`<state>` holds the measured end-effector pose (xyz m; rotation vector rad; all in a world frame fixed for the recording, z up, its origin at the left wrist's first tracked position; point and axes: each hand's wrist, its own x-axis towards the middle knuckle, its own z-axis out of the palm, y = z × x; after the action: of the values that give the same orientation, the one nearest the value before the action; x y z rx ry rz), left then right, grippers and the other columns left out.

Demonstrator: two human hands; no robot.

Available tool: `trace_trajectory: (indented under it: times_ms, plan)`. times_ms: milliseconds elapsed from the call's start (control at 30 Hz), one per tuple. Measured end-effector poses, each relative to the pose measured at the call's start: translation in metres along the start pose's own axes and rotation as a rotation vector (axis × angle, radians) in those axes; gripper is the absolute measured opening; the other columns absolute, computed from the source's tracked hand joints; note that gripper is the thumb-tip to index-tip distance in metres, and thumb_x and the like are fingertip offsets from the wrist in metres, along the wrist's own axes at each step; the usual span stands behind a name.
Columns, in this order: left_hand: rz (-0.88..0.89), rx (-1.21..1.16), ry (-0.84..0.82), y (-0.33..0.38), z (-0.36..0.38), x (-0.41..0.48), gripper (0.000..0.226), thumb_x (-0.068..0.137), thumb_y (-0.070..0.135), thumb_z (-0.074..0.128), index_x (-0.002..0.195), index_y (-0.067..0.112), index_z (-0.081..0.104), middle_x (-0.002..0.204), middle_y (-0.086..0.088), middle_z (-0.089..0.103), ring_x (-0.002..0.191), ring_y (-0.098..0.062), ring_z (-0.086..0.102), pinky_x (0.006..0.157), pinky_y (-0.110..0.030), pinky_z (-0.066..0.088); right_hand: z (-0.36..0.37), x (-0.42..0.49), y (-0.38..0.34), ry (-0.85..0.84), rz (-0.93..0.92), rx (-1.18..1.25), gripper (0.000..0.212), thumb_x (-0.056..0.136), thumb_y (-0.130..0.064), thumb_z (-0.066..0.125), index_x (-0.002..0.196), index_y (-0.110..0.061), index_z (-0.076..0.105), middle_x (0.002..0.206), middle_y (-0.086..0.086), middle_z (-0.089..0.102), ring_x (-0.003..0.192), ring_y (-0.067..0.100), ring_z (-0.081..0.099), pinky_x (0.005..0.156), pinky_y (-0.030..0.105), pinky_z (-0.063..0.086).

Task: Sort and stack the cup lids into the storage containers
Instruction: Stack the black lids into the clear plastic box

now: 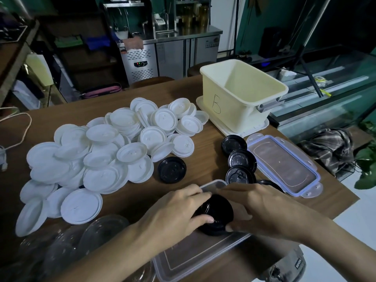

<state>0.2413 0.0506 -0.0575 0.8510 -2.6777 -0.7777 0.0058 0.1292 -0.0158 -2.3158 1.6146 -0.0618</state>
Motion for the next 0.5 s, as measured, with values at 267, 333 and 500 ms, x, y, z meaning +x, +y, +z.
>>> trace_trajectory:
  times_ms: [267,333,500]
  plan:
    - [0.043,-0.067,0.22,-0.027,-0.038,0.012,0.02,0.094,0.034,0.073,0.111,0.026,0.078,0.096,0.017,0.066,0.078,0.003,0.061,0.069,-0.012,0.047,-0.011,0.018,0.019,0.235,-0.057,0.213,0.036,0.095,-0.051,0.07,0.126,-0.034,0.068,0.107,-0.019,0.064,0.089,0.002,0.063,0.075,0.023,0.051]
    - [-0.002,-0.012,0.226,-0.047,-0.044,0.019,0.019,0.093,0.025,0.078,0.112,0.026,0.079,0.099,0.018,0.07,0.084,0.002,0.064,0.074,-0.019,0.052,-0.012,0.031,0.025,0.274,-0.038,0.232,0.025,0.095,-0.042,0.071,0.117,-0.029,0.072,0.098,-0.018,0.065,0.082,0.003,0.061,0.07,0.02,0.047]
    - [-0.061,0.185,0.067,-0.079,-0.038,0.03,0.031,0.095,0.031,0.074,0.126,0.029,0.072,0.119,0.015,0.069,0.11,-0.009,0.064,0.092,-0.035,0.053,-0.011,0.059,0.039,0.333,0.039,0.256,0.023,0.09,-0.028,0.079,0.113,-0.027,0.075,0.094,-0.016,0.07,0.081,0.004,0.063,0.069,0.021,0.051]
